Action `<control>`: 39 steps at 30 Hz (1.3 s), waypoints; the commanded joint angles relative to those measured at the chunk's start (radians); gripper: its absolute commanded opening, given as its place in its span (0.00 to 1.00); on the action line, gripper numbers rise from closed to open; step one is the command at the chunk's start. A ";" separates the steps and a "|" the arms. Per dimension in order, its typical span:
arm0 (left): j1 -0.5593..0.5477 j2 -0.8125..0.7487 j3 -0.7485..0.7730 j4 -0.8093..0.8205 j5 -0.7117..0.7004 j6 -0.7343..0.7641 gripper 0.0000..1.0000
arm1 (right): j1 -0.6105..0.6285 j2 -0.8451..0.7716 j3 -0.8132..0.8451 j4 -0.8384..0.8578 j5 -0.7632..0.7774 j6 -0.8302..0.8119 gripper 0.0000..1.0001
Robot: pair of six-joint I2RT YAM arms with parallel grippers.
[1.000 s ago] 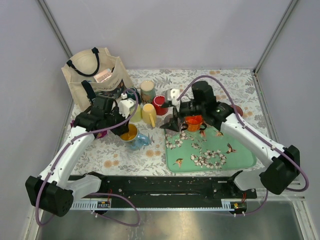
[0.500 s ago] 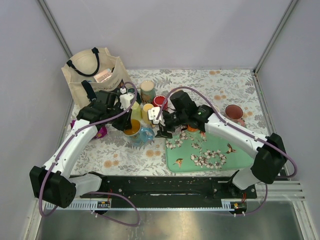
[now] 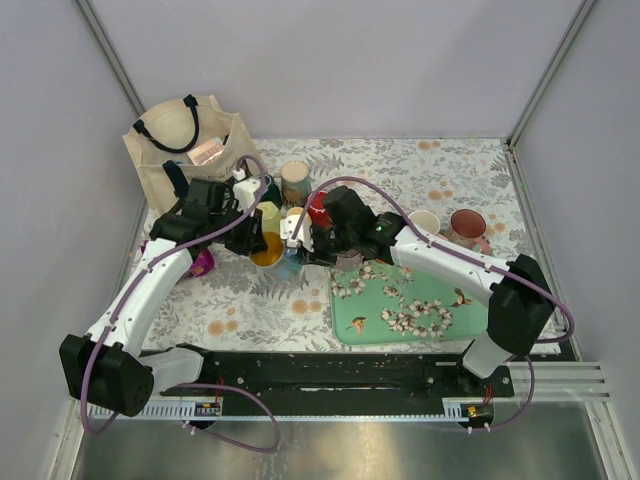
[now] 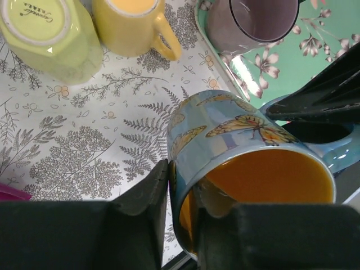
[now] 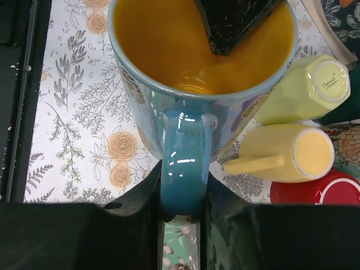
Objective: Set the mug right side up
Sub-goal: Place the cup on the tray.
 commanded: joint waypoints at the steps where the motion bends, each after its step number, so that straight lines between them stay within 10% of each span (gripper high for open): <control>1: 0.025 -0.028 0.031 0.108 0.139 -0.108 0.35 | 0.012 -0.003 0.009 0.038 0.082 -0.038 0.00; 12: 0.188 -0.074 0.035 0.198 0.301 -0.170 0.76 | -0.141 -0.187 -0.163 -0.066 -0.142 -0.050 0.00; 33: 0.230 0.000 0.113 0.142 0.234 -0.138 0.73 | -0.393 -0.489 -0.505 -0.278 -0.134 -0.179 0.00; 35: 0.230 0.000 0.145 0.151 0.173 -0.159 0.99 | -0.401 -0.509 -0.532 -0.287 -0.128 -0.193 0.00; 39: 0.230 0.012 0.257 0.130 0.050 -0.255 0.99 | -0.431 -0.518 -0.562 -0.320 -0.094 -0.218 0.00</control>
